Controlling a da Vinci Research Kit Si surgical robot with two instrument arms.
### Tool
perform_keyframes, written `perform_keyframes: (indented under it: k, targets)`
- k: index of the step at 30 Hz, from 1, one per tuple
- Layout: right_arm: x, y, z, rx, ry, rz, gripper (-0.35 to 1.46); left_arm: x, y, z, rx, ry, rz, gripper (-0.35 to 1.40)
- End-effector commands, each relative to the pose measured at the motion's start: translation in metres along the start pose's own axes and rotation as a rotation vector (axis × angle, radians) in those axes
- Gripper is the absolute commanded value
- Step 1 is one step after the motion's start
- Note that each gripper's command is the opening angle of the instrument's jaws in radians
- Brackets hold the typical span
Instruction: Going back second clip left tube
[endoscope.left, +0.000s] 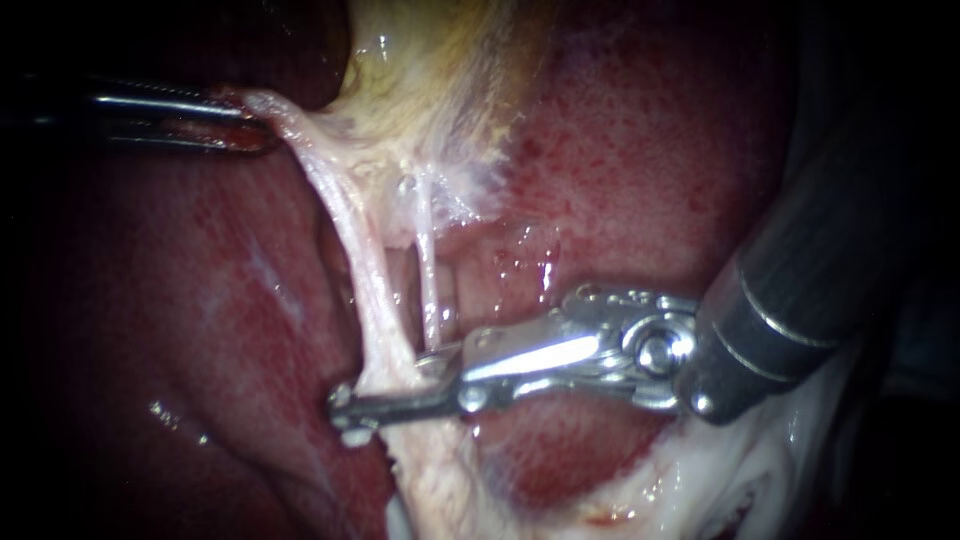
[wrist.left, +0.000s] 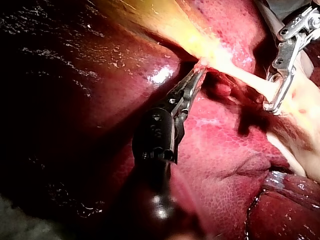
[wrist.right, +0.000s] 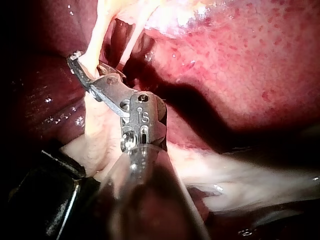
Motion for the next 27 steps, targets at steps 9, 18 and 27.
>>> perform_keyframes:
  k: [9,18,27]
  targets:
    - [0.0001,0.0003,0.0000,-0.016,0.015,0.011,0.27,0.0001,0.0000,-0.0001,-0.001,0.000,-0.001,-0.35]
    - [0.0001,0.0008,0.0006,-0.058,0.049,0.010,0.45,0.0002,-0.0001,-0.0002,-0.002,0.000,-0.001,-0.35]
    - [-0.0003,0.0029,0.0013,-0.121,0.090,-0.051,0.50,0.0001,-0.0001,-0.0002,-0.002,0.000,-0.006,-0.35]
